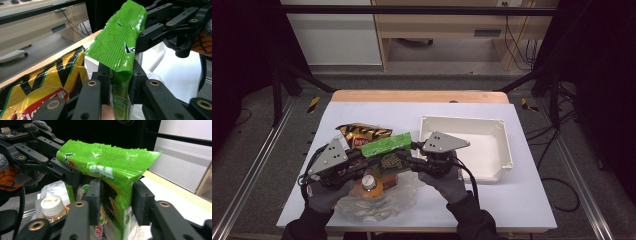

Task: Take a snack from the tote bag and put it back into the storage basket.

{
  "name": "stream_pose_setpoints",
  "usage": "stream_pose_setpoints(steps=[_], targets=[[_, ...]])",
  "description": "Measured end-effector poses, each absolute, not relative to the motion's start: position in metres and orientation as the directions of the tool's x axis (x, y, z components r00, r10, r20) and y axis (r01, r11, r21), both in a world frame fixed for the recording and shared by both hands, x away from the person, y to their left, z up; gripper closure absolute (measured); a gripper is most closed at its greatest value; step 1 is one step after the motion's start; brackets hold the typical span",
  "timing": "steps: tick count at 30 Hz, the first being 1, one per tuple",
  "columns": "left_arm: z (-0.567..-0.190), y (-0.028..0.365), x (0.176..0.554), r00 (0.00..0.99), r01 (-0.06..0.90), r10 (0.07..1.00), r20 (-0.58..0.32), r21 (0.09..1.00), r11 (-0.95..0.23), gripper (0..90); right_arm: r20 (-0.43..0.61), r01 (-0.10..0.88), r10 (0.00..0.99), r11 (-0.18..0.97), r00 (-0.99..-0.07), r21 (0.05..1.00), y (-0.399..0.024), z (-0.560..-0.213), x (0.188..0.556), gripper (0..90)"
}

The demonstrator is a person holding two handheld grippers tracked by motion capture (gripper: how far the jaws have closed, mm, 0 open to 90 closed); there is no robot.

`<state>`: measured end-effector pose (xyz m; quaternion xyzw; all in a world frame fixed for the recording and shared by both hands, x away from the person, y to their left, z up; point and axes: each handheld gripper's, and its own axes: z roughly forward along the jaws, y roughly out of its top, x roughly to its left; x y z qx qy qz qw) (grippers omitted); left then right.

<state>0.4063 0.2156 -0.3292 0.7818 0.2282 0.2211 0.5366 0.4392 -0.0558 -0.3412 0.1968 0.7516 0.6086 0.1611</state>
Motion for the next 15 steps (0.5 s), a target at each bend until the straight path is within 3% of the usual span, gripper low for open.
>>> stream_pose_setpoints(steps=[5, 9, 15], targets=[[-0.331, 0.215, 0.409, 0.786, 0.134, 0.613, 0.077, 0.948, -0.29, 69.4, -0.018, 0.08, 0.474, 0.187, -0.881, 0.979, -0.06, -0.339, 0.436, 75.9], [-0.33, 0.214, 0.408, 0.782, 0.125, 0.619, 0.08, 0.951, -0.282, 64.8, -0.022, 0.072, 0.458, 0.188, -0.889, 0.979, -0.063, -0.338, 0.435, 77.8], [-0.329, 0.221, 0.4, 0.73, 0.12, 0.677, 0.091, 0.958, -0.259, 45.3, -0.021, 0.071, 0.47, 0.177, -0.883, 0.982, -0.067, -0.336, 0.433, 78.1]])
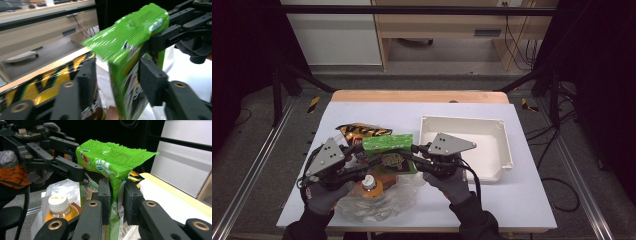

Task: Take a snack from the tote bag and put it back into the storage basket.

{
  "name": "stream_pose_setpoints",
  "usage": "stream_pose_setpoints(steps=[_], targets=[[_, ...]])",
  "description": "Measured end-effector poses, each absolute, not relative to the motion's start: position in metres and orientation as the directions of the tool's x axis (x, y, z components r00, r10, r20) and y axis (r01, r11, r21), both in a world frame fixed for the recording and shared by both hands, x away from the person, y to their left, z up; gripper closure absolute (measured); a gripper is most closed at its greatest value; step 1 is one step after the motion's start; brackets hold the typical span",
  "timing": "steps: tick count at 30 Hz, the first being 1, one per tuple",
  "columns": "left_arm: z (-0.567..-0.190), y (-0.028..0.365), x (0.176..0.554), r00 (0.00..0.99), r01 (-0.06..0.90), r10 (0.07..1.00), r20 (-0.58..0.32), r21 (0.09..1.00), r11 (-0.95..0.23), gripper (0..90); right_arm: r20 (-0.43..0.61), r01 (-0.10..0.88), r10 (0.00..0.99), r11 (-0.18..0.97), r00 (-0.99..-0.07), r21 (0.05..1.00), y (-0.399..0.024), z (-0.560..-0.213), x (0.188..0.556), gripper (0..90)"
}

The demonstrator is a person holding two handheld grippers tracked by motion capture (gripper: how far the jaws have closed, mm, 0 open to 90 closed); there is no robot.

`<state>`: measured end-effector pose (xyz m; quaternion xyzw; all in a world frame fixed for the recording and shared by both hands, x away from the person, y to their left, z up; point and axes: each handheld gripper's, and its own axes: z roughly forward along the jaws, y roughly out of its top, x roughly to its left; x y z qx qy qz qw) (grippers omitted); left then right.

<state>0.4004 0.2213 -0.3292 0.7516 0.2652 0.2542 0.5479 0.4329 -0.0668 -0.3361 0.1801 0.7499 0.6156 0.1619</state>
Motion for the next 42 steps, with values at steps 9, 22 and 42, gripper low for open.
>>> stream_pose_setpoints(steps=[9, 22, 42], targets=[[-0.337, 0.257, 0.386, 0.654, 0.15, 0.755, 0.057, 0.968, -0.203, 34.1, 0.014, 0.072, 0.516, 0.091, -0.856, 0.993, -0.076, -0.328, 0.432, 77.7], [-0.37, 0.295, 0.395, 0.534, 0.244, 0.845, 0.04, 0.949, -0.199, 34.5, 0.01, 0.03, 0.555, 0.027, -0.832, 0.999, -0.071, -0.307, 0.43, 77.4], [-0.388, 0.322, 0.398, 0.464, 0.294, 0.886, 0.008, 0.942, -0.162, 33.1, 0.006, 0.038, 0.701, 0.03, -0.713, 0.999, -0.14, -0.3, 0.441, 77.1]])
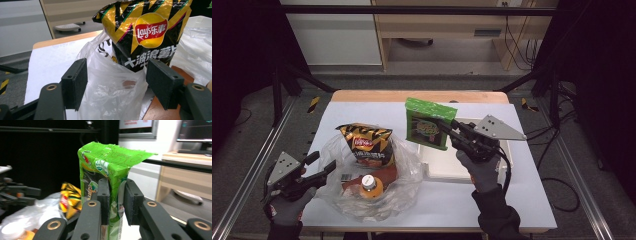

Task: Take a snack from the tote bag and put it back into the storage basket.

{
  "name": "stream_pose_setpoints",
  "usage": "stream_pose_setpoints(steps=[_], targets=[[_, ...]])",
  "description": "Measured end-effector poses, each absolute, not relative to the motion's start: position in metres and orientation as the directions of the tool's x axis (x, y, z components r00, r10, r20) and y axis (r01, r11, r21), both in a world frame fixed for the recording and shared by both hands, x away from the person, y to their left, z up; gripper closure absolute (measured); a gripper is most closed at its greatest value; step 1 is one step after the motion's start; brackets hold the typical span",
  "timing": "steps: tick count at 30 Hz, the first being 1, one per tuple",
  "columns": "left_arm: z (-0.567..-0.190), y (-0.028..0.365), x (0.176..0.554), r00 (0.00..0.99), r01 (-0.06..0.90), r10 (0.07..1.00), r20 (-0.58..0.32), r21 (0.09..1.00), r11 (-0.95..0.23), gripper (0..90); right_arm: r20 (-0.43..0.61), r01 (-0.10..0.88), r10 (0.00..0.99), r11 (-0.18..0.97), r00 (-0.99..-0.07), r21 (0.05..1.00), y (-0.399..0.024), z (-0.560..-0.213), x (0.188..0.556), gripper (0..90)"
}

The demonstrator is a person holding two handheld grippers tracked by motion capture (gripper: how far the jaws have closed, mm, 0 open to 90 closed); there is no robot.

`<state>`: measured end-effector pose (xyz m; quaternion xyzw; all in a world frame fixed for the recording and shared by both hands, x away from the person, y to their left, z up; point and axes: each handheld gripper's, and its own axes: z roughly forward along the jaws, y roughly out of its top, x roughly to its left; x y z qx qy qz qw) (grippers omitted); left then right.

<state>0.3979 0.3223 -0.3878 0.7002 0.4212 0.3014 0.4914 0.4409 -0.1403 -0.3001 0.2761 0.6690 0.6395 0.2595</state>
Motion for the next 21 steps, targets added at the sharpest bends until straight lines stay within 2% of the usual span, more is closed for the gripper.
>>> stream_pose_setpoints(steps=[13, 21], targets=[[-0.391, 0.324, 0.399, 0.451, 0.297, 0.892, 0.011, 0.941, -0.162, 32.8, 0.056, 0.128, 0.784, 0.03, -0.618, 0.991, -0.174, -0.331, 0.465, 77.0], [-0.391, 0.325, 0.399, 0.452, 0.297, 0.892, 0.01, 0.941, -0.161, 32.7, 0.064, 0.162, 0.808, 0.04, -0.586, 0.986, -0.176, -0.346, 0.483, 77.0]])
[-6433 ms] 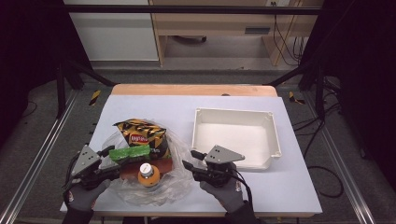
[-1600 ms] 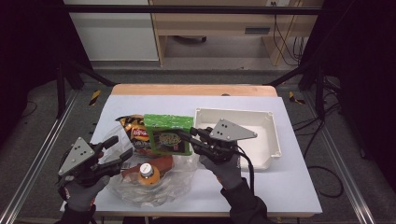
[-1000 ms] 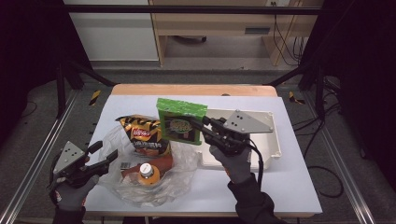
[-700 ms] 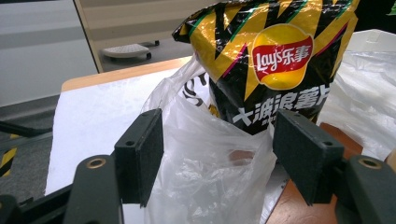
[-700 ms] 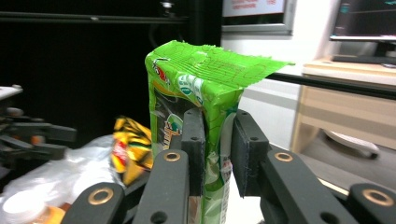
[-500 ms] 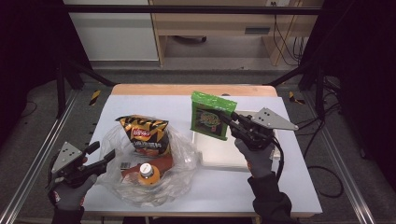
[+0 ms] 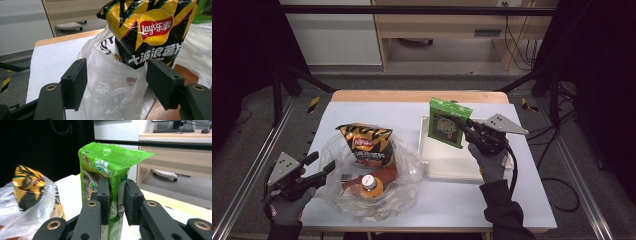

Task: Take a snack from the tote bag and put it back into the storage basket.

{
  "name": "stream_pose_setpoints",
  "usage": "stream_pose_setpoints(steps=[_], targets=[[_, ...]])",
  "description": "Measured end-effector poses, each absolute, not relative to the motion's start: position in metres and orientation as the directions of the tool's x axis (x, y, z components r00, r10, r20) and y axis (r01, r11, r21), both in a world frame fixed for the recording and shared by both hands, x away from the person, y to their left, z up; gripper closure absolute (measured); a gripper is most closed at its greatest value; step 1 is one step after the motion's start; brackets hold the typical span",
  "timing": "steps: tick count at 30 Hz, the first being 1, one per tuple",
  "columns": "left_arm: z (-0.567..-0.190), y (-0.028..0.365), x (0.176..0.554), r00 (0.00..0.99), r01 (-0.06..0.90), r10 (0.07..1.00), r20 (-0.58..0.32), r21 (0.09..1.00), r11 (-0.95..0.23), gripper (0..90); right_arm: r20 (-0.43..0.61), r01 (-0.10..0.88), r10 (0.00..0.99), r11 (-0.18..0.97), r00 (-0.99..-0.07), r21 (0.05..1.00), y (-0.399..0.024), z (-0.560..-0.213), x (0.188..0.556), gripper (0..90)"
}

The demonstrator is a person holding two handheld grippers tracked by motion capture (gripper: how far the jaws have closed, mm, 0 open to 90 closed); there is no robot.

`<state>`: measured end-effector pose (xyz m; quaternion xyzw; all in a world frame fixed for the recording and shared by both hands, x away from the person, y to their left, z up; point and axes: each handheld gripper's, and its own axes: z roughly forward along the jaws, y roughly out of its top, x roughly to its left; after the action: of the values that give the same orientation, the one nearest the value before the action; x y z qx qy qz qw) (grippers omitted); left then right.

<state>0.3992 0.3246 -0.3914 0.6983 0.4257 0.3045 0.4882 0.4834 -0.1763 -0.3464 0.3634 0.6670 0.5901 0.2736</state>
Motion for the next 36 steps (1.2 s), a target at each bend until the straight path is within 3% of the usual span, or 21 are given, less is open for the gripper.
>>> stream_pose_setpoints(steps=[22, 36], targets=[[-0.392, 0.329, 0.401, 0.448, 0.299, 0.894, -0.001, 0.942, -0.149, 32.2, 0.061, 0.299, 0.84, 0.124, -0.539, 0.946, -0.146, -0.406, 0.55, 76.6], [-0.394, 0.327, 0.402, 0.453, 0.306, 0.891, -0.002, 0.94, -0.153, 32.5, 0.093, 0.351, 0.873, 0.093, -0.478, 0.932, -0.15, -0.424, 0.568, 74.0]])
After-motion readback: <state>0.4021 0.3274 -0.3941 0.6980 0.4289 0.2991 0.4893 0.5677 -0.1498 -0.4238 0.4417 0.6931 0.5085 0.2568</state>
